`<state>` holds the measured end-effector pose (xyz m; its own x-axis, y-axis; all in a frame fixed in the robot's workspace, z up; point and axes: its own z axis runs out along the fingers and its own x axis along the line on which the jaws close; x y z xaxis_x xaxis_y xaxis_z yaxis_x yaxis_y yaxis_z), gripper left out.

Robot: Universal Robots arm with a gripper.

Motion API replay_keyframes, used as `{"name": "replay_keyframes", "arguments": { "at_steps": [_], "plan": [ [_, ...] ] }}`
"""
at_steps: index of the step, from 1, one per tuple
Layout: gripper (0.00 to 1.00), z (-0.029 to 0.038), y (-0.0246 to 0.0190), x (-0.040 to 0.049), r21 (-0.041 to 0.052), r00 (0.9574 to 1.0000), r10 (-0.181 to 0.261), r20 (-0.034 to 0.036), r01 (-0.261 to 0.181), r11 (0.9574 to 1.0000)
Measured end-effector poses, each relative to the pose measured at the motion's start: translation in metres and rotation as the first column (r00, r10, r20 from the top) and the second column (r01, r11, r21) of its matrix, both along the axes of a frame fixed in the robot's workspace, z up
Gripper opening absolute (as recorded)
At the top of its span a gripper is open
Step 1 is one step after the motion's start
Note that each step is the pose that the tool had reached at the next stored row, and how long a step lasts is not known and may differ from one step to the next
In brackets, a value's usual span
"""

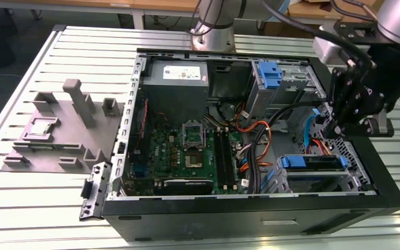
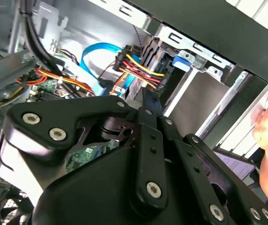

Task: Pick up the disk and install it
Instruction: 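Insert the second disk wire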

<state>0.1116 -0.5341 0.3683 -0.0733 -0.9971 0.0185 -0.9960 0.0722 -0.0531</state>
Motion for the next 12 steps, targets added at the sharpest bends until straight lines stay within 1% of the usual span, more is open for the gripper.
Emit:
{"name": "replay_keyframes", "arguments": {
  "at_steps": [3, 5, 6, 10, 12],
  "plan": [
    [0.11, 0.0034, 0.0077, 0.0000, -0.0001, 1.0000, 0.000, 0.0000, 0.000, 1.0000],
    [0.11, 0.0050, 0.0138, -0.0001, 0.0000, 1.0000, 0.000, -0.0001, 0.000, 1.0000],
    [0.11, 0.0057, 0.0159, -0.0002, -0.0002, 1.0000, 0.000, -0.0001, 0.000, 1.0000],
    [0.11, 0.0090, 0.0233, -0.0008, -0.0001, 1.0000, 0.000, -0.0001, 0.000, 1.0000],
    [0.11, 0.0108, 0.0257, -0.0008, 0.0000, 1.0000, 0.000, -0.0001, 0.000, 1.0000]
  ]
}}
